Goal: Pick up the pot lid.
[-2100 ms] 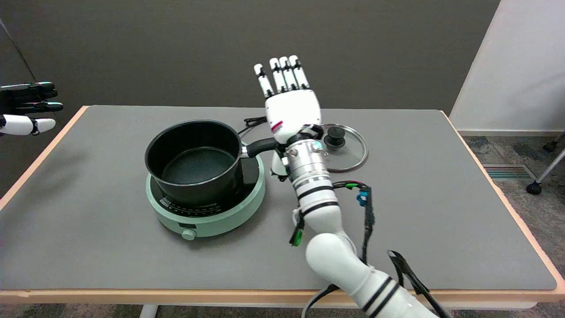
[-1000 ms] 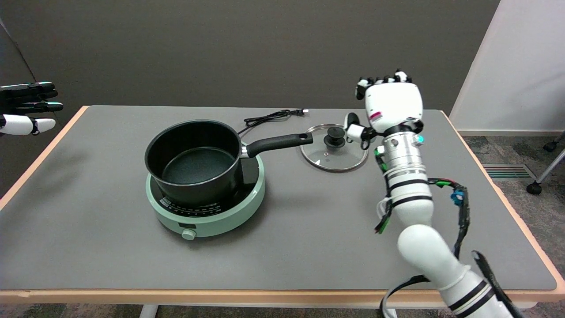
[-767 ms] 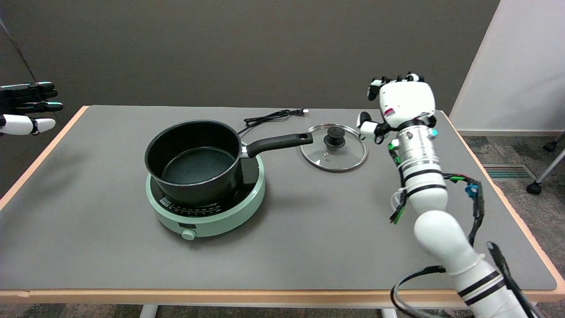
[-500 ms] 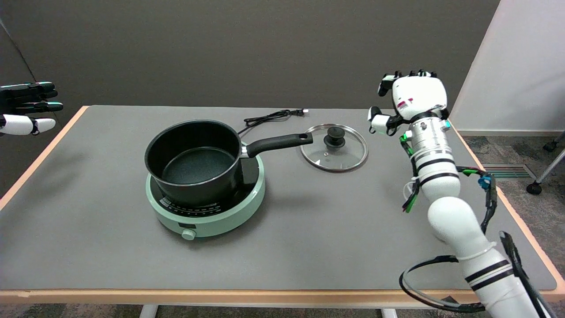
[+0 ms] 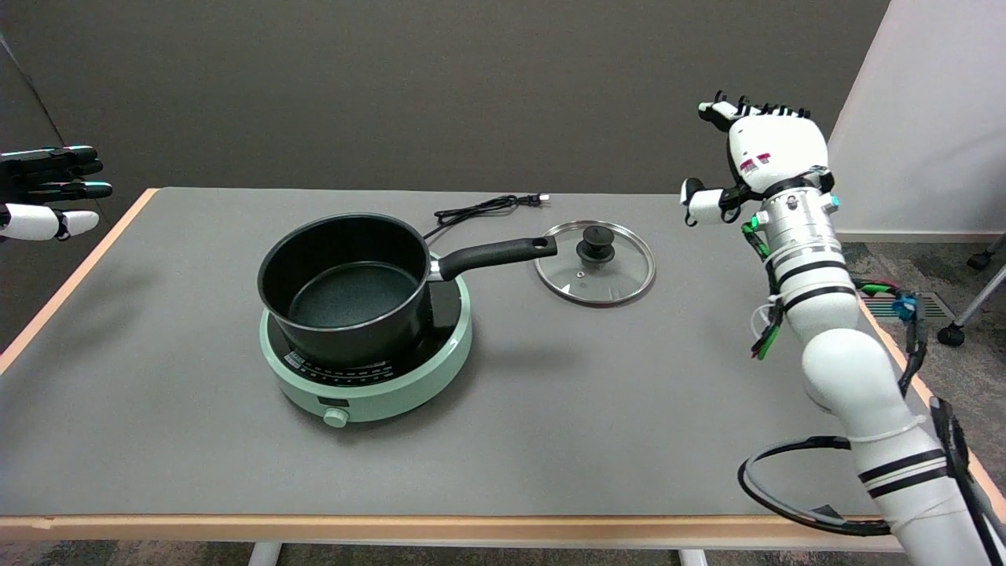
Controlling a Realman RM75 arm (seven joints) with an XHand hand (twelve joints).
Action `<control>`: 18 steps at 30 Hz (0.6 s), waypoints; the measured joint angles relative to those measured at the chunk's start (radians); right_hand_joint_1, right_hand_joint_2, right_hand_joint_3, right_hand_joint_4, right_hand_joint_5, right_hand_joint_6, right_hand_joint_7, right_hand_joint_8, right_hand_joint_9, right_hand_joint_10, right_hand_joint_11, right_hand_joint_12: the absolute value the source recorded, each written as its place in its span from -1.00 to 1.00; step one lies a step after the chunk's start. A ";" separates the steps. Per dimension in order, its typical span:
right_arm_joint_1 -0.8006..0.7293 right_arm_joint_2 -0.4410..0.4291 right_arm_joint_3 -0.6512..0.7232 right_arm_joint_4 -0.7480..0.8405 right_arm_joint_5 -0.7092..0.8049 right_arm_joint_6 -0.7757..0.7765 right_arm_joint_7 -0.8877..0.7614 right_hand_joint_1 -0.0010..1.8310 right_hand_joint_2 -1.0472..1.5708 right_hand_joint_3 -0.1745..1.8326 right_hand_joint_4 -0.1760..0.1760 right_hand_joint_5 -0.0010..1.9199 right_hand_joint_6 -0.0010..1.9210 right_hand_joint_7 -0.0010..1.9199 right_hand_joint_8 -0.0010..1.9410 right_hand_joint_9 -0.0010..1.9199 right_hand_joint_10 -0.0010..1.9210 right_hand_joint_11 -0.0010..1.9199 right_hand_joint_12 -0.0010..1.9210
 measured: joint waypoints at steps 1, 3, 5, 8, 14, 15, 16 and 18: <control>0.000 0.003 0.007 0.000 0.001 -0.010 0.004 -0.05 0.22 0.16 0.66 -0.56 -0.82 -0.40 -0.81 -0.32 -0.55 -0.47 0.17; 0.001 0.012 0.021 -0.002 0.002 -0.036 0.014 -0.05 0.22 0.16 0.66 -0.56 -0.81 -0.40 -0.81 -0.32 -0.55 -0.47 0.17; 0.005 0.021 0.033 -0.008 0.002 -0.066 0.022 -0.05 0.22 0.16 0.68 -0.55 -0.81 -0.39 -0.81 -0.32 -0.55 -0.47 0.17; 0.019 0.038 0.044 -0.028 0.002 -0.108 0.033 -0.11 0.24 0.18 0.76 -0.51 -0.78 -0.39 -0.81 -0.33 -0.51 -0.46 0.13; 0.062 0.072 0.039 -0.078 0.002 -0.172 0.057 -0.12 0.25 0.17 0.83 -0.47 -0.74 -0.35 -0.81 -0.32 -0.51 -0.46 0.13; 0.069 0.075 0.036 -0.084 0.002 -0.178 0.061 -0.07 0.26 0.12 0.83 -0.46 -0.76 -0.36 -0.79 -0.30 -0.56 -0.47 0.17; 0.080 0.081 0.030 -0.094 0.002 -0.187 0.065 -0.07 0.26 0.12 0.82 -0.46 -0.76 -0.36 -0.79 -0.30 -0.56 -0.47 0.17; 0.101 0.090 0.016 -0.115 0.003 -0.203 0.073 -0.07 0.26 0.12 0.83 -0.46 -0.76 -0.36 -0.78 -0.29 -0.56 -0.47 0.17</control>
